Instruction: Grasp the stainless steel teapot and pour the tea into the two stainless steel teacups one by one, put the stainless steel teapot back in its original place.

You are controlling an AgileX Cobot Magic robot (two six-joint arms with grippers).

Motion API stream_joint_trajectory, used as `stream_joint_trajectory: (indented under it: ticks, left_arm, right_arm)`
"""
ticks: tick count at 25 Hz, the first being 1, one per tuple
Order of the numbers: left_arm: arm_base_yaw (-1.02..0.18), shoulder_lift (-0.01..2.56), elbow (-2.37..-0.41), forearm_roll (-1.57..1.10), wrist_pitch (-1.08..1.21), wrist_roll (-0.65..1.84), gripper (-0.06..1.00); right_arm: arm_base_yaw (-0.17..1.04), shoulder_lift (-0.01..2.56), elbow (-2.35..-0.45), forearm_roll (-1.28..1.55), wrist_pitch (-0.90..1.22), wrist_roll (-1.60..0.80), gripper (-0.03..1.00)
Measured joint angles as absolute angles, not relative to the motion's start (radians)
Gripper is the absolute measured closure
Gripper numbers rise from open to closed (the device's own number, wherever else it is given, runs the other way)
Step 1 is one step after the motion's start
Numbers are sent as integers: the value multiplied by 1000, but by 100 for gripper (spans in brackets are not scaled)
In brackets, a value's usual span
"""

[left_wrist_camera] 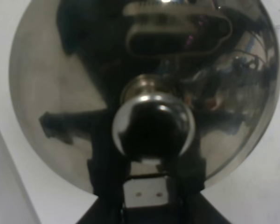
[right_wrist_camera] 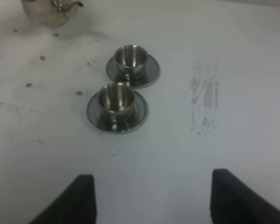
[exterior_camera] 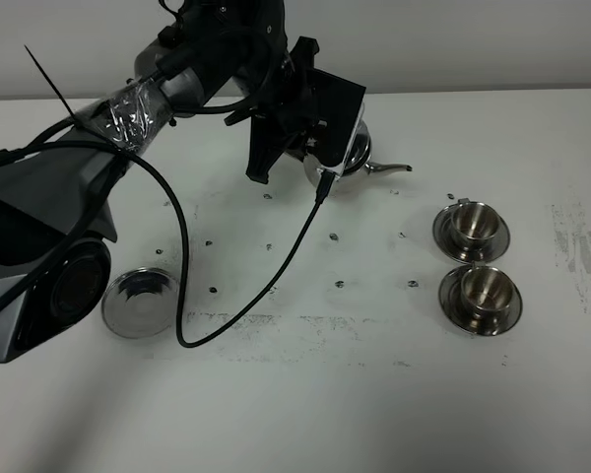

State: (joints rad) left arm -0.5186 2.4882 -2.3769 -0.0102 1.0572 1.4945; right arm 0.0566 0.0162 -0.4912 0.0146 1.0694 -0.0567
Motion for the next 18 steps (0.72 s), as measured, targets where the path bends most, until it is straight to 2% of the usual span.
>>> stream_joint_trajectory:
  ticks: [18]
  left_arm:
    - [-579,2534,-2377,-38,881,1534,76]
  right_arm:
    - [57,16,-491,15,1069,-57,46]
